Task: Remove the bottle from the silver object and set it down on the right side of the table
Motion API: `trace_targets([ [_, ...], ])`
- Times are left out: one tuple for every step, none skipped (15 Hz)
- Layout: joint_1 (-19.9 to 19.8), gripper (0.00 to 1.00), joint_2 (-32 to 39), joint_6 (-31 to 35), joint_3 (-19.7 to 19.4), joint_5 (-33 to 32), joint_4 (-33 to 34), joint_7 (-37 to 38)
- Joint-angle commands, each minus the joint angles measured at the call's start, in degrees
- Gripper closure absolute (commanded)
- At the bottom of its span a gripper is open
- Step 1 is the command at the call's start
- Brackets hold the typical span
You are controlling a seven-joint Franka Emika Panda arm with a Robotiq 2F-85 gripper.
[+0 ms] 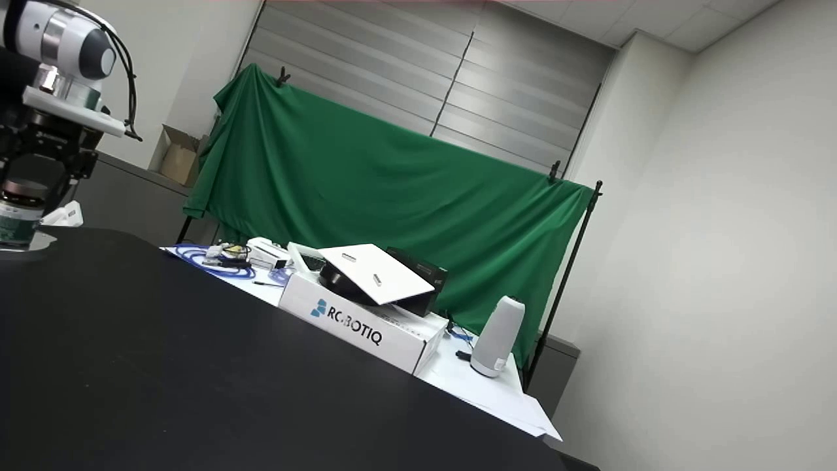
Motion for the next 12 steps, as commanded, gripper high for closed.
trace_targets([
  [0.35,0.47,1.68,-2.90,-0.11,0.81,3.60,0.65],
  [0.33,0.55,1.67,-3.34,-0.13,0.90,3.67,0.71],
  [0.29,0.61,1.60,-3.93,-0.07,1.03,3.74,0.64],
  [0.15,0.65,1.16,-4.12,-0.02,1.02,3.12,0.74],
  [0.13,0.65,1.03,-4.52,0.02,1.13,3.03,0.66],
  [0.15,0.65,0.73,-4.99,-0.02,1.12,2.82,0.50],
  [0.10,0.65,0.39,-5.32,-0.02,1.19,2.64,0.26],
  [0.03,0.65,-0.12,-5.51,-0.03,1.09,2.33,0.01],
  [-0.14,0.65,-0.89,-5.48,0.01,0.94,1.70,-0.35],
  [-0.38,0.65,-2.07,-4.73,0.01,0.56,0.42,-0.95],
  [-0.48,0.65,-3.03,-4.19,-0.18,0.10,-0.55,-1.35],
  [-0.80,0.65,-4.25,-3.93,-0.33,-0.24,-1.84,-1.85],
])
